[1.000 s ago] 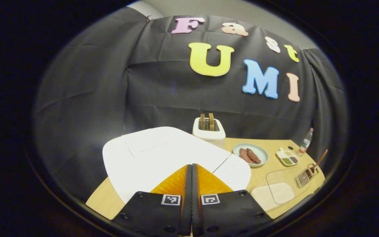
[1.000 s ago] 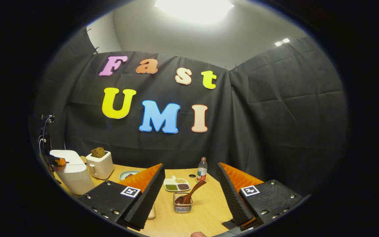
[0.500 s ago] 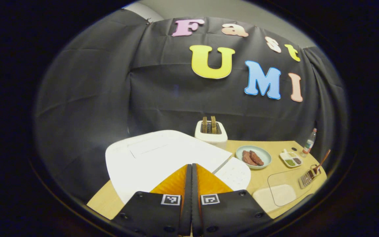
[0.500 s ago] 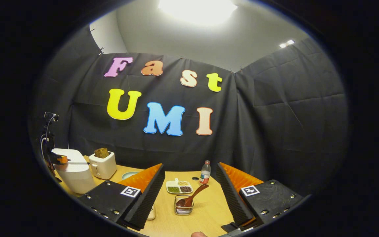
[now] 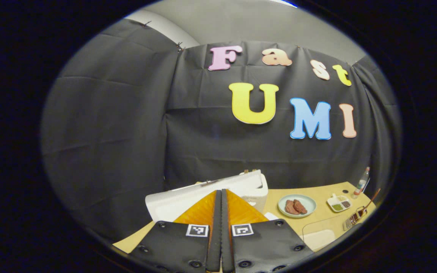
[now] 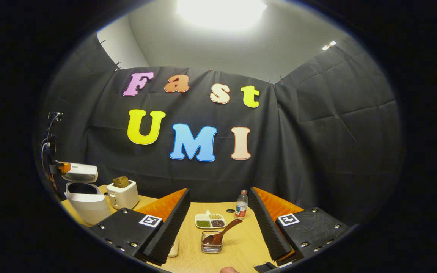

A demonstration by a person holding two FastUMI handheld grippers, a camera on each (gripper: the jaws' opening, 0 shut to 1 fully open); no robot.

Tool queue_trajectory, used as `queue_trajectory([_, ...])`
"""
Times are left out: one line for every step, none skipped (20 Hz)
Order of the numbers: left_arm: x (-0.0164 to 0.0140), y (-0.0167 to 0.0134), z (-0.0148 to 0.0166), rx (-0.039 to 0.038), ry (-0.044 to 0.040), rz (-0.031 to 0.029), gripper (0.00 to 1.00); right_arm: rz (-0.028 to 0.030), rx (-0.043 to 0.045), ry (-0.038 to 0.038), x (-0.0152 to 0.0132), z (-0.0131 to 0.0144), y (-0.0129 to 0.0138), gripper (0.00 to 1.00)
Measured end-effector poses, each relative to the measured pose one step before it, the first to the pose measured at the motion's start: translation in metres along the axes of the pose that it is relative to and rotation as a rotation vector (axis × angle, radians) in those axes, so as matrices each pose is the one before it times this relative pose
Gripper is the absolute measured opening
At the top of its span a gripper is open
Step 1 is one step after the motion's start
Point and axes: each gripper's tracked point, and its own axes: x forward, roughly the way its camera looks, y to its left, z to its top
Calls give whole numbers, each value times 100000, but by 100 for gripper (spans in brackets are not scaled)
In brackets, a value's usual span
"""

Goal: Close the left gripper, press the button to open the rice cooker; take a wooden spoon from the chopstick holder with the right hand, scoop a spoonful of rice and pour it into the rice cooker, then put the wooden spoon back into the chopstick holder.

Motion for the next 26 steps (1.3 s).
queue_trajectory([-789, -135, 1172, -70, -2698, 469, 8, 633, 461, -295, 156, 66, -150, 95])
queue_trajectory([-942, -134, 1043, -187, -2630, 407, 8, 544, 333, -139, 295, 25, -254, 95])
queue_trajectory([-846, -373, 1130, -462, -2284, -427, 9, 630, 205, -63, 266, -11, -208, 95])
queue_trajectory([-961, -453, 803, -578, -1986, -235, 8, 561, 100, -225, 277, -41, -190, 95])
queue_trajectory([-884, -357, 874, -656, -2086, -584, 9, 403, 50, -164, 320, -25, -205, 95])
queue_trajectory([-764, -558, 792, -290, -1624, -535, 9, 485, 191, -80, 307, 23, -212, 95])
queue_trajectory([-887, -385, 719, 56, -1669, -78, 9, 660, 336, -119, 359, 18, -155, 95])
queue_trajectory([-718, -631, 555, 340, -1147, -680, 9, 494, 229, -194, 312, -29, -181, 95])
queue_trajectory([-789, -748, 458, 780, -849, -1342, 28, 416, 140, -224, 414, -30, -185, 95])
queue_trajectory([-838, -574, 376, 1404, -841, -709, 47, 471, 201, -141, 516, -17, -169, 95])
queue_trajectory([-667, -300, 612, 1829, -1277, 286, 62, 462, 319, -216, 463, -33, -204, 95])
queue_trajectory([-586, -406, 490, 2018, -1141, 198, 77, 289, 310, -353, 411, -39, -186, 95])
queue_trajectory([-579, -413, 462, 1476, -1021, -73, 87, 164, 358, -379, 458, 20, -239, 95])
queue_trajectory([-768, -576, 285, 1045, -677, -263, 92, 360, 427, 0, 509, -152, -237, 95])
queue_trajectory([-595, -448, 336, 469, -347, -149, 88, 355, 326, 569, 599, -350, -183, 95])
queue_trajectory([-552, -630, 29, -23, -81, -458, 88, 130, 298, 905, 513, -516, -233, 95])
queue_trajectory([-473, -431, 116, -168, 92, -285, 89, 153, 308, 952, 618, -474, -256, 95])
queue_trajectory([-514, -507, 103, -17, 227, -334, 93, 131, 298, 1253, 577, -482, -205, 95])
queue_trajectory([-459, -235, 27, 297, 222, 388, 93, 22, 204, 1056, 681, -470, -233, 95])
queue_trajectory([-299, -97, 55, 195, 148, 189, 93, 263, 277, 818, 690, -428, -186, 95])
queue_trajectory([-315, -206, 60, 366, 172, 138, 96, 461, 358, 1019, 628, -416, -98, 95])
queue_trajectory([-366, -72, -46, 373, 180, 510, 96, 252, 369, 982, 619, -527, -163, 95])
queue_trajectory([-389, -94, 30, 418, 237, 134, 96, 250, 377, 1337, 668, -636, -180, 95])
queue_trajectory([-373, 21, -83, 309, 396, 663, 89, 32, 364, 1551, 584, -760, -56, 95])
queue_trajectory([-227, 19, -35, 70, 515, 491, 91, -75, 5, 2354, 565, -725, -136, 95])
queue_trajectory([-312, 141, -67, -140, 587, 934, 93, 60, 126, 1997, 557, -783, -149, 95])
